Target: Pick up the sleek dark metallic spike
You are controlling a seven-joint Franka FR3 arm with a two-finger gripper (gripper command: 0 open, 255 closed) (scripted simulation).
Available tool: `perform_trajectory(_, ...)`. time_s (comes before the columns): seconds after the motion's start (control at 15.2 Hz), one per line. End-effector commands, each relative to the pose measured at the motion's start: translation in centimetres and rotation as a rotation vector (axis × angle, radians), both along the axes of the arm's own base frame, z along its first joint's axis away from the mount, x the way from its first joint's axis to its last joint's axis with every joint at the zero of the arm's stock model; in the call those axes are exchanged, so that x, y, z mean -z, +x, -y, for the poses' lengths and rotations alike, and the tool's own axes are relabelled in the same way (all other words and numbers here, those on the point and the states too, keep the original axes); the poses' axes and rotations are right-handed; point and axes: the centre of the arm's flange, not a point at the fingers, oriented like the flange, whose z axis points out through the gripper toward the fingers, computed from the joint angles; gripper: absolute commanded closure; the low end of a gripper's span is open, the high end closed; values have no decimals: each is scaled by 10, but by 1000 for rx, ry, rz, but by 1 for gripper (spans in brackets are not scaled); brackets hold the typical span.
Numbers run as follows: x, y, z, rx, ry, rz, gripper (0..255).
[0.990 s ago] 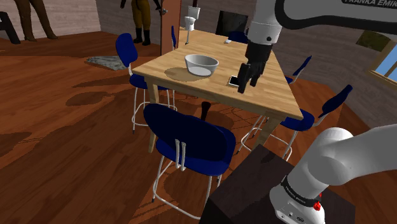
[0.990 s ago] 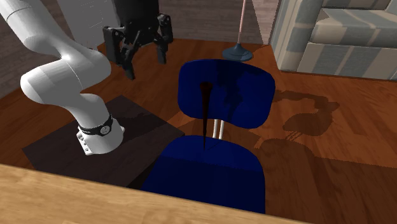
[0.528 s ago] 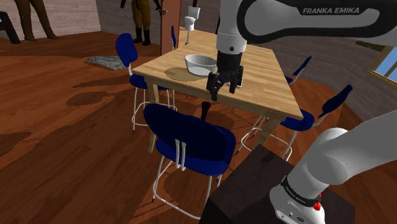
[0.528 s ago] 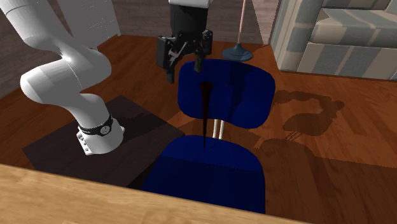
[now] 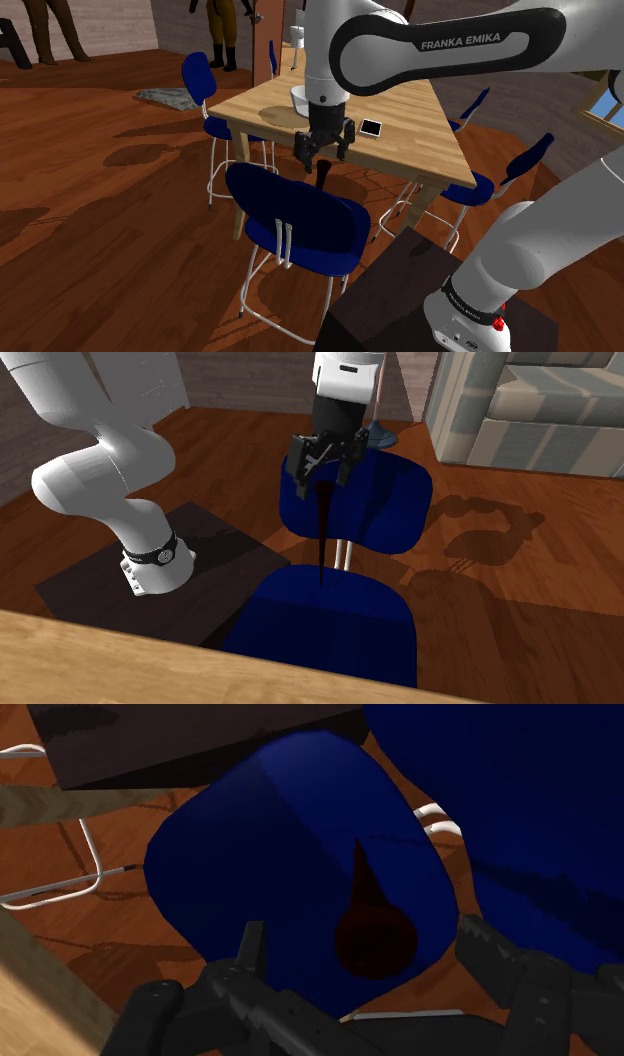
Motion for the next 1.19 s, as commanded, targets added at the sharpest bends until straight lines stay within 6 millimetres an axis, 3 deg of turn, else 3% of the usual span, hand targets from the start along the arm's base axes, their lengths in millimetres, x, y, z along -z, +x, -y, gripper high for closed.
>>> perform_trajectory(0.0,11,0,0,1,-1,1,0)
perform_trajectory(0.26,25,0,0,1,-1,1,0)
perform_trajectory(0.33,25,0,0,1,-1,1,255)
perform_trajectory(0.92,25,0,0,1,-1,1,255)
perform_trajectory(1.12,9,0,0,1,-1,1,255)
